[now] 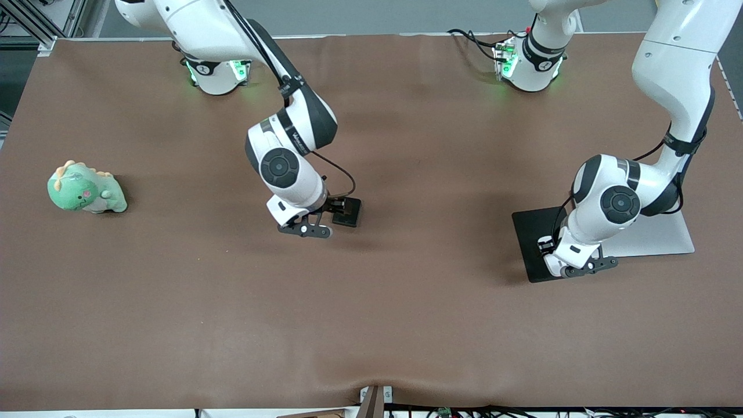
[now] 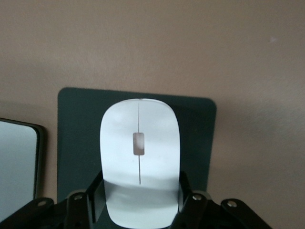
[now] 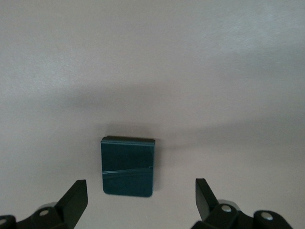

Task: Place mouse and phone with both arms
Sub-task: 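Lower the mouse onto the pad while the right gripper grasps the phone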

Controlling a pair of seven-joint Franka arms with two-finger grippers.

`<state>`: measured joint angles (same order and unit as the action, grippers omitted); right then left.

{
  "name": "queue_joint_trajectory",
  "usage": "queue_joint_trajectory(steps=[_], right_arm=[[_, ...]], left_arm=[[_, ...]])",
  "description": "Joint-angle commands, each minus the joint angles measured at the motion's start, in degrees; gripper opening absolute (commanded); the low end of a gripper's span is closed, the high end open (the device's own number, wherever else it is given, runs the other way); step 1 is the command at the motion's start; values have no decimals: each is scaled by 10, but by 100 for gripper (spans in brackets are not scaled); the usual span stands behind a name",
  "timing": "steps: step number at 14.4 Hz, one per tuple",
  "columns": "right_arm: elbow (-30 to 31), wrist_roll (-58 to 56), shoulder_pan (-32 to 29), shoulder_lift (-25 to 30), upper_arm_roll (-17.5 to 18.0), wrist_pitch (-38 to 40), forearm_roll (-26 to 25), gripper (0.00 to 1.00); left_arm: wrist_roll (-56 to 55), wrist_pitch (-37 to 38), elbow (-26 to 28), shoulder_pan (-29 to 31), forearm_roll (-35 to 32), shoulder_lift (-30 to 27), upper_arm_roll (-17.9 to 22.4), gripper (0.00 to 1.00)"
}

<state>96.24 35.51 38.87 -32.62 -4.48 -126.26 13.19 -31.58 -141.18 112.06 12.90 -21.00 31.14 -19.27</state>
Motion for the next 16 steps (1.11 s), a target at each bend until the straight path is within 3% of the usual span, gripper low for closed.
queue_joint_trajectory(steps=[1, 12, 14, 15, 16], right_arm=[[10, 7, 21, -24, -6, -53, 11, 100], [9, 83, 48, -74, -6, -91, 11, 100], [8, 93, 52, -76, -6, -95, 11, 100], [7, 104, 52, -79, -6, -96, 11, 100], [6, 108, 52, -81, -6, -97, 11, 100]], left_arm=[[-2, -25, 22, 5, -25, -5, -6, 0], [-2, -39, 53, 17, -47, -6, -6, 3], [-2, -39, 50, 20, -49, -4, -6, 36], [-2, -38, 48, 20, -49, -4, -6, 57], [-2, -38, 47, 20, -49, -5, -6, 100]])
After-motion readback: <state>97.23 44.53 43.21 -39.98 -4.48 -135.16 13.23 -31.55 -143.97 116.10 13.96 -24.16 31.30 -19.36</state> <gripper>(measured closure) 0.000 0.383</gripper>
